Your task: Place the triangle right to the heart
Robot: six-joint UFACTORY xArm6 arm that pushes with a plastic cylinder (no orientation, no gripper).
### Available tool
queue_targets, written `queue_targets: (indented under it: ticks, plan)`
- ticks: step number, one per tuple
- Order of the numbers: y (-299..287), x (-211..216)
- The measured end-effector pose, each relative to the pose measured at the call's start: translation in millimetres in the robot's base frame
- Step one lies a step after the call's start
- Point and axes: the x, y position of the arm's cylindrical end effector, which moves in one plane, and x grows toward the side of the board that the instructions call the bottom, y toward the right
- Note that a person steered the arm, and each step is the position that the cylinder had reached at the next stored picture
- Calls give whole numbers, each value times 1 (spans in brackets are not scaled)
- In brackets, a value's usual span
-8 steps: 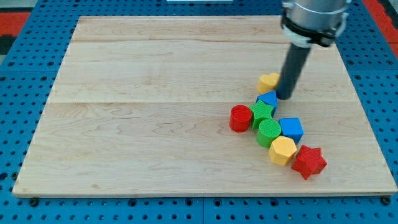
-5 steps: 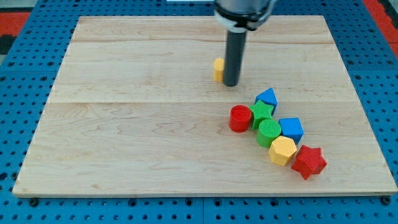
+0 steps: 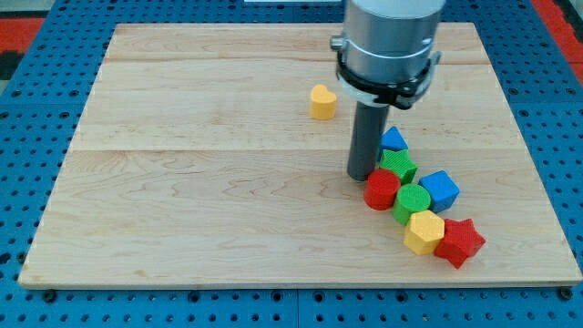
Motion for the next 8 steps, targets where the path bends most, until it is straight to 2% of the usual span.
queue_targets:
  ticks: [3,4,5,6,7,8]
  plan:
    - [52,-15]
    - [52,-45]
    - [19,-70]
    - [10,-85]
    - [19,-79]
    - [105,-65]
